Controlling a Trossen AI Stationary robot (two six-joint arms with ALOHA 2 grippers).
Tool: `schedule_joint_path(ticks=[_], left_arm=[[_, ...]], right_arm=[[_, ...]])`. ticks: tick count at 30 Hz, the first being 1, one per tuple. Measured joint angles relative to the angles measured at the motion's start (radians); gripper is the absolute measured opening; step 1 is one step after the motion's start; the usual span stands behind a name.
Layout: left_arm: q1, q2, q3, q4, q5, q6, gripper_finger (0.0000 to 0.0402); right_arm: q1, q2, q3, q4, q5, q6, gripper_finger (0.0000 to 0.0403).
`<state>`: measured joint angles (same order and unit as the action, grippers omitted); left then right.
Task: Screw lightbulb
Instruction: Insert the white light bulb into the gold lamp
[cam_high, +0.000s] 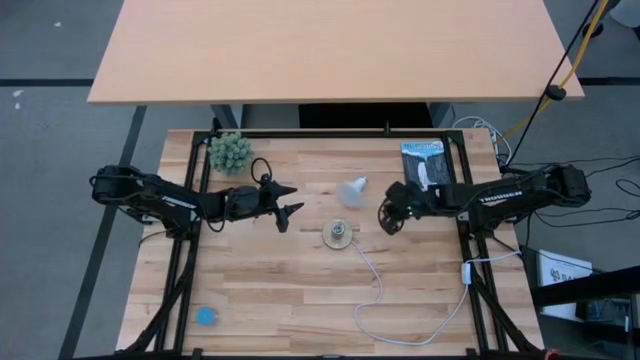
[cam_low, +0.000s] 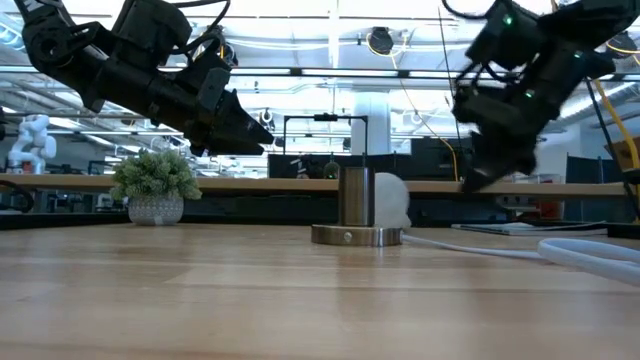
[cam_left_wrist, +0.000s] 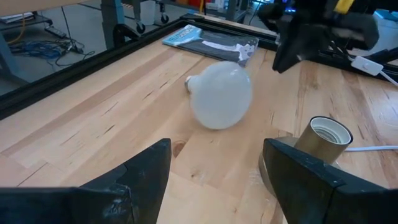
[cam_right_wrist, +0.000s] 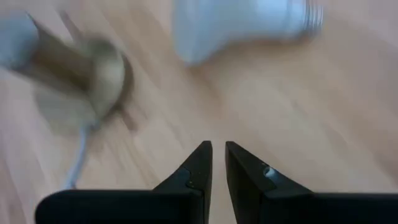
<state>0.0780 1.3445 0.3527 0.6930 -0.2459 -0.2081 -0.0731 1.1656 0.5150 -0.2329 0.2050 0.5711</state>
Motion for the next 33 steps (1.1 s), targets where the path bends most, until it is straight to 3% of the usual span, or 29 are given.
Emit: schedule_joint_path(ticks=[7, 12, 25, 29, 33], left_arm=[[0.0, 0.0, 0.0, 0.005, 0.0, 0.001, 0.0259], [0.0, 0.0, 0.0, 0.008, 0.0, 0.004, 0.0259], [0.008, 0.0, 0.0, 0.023, 0.0, 0.008, 0.0259], [0.008, 0.0, 0.0, 0.023, 0.0, 0.008, 0.0259], [0.009, 0.0, 0.0, 0.023, 0.0, 0.008, 0.0259]], right_arm=[[-0.11, 0.004, 0.122, 0.015, 0.027, -0.095, 0.0047], [-0.182, 0.071, 0.285, -0.056, -0.049, -0.226, 0.0096], [-0.298, 0.575, 0.793, -0.474, -0.05, -0.605, 0.0276], [-0.361, 0.705, 0.871, -0.465, -0.041, -0.679, 0.0297], [-0.425, 0.795, 0.896, -0.415, -0.005, -0.731, 0.0292]])
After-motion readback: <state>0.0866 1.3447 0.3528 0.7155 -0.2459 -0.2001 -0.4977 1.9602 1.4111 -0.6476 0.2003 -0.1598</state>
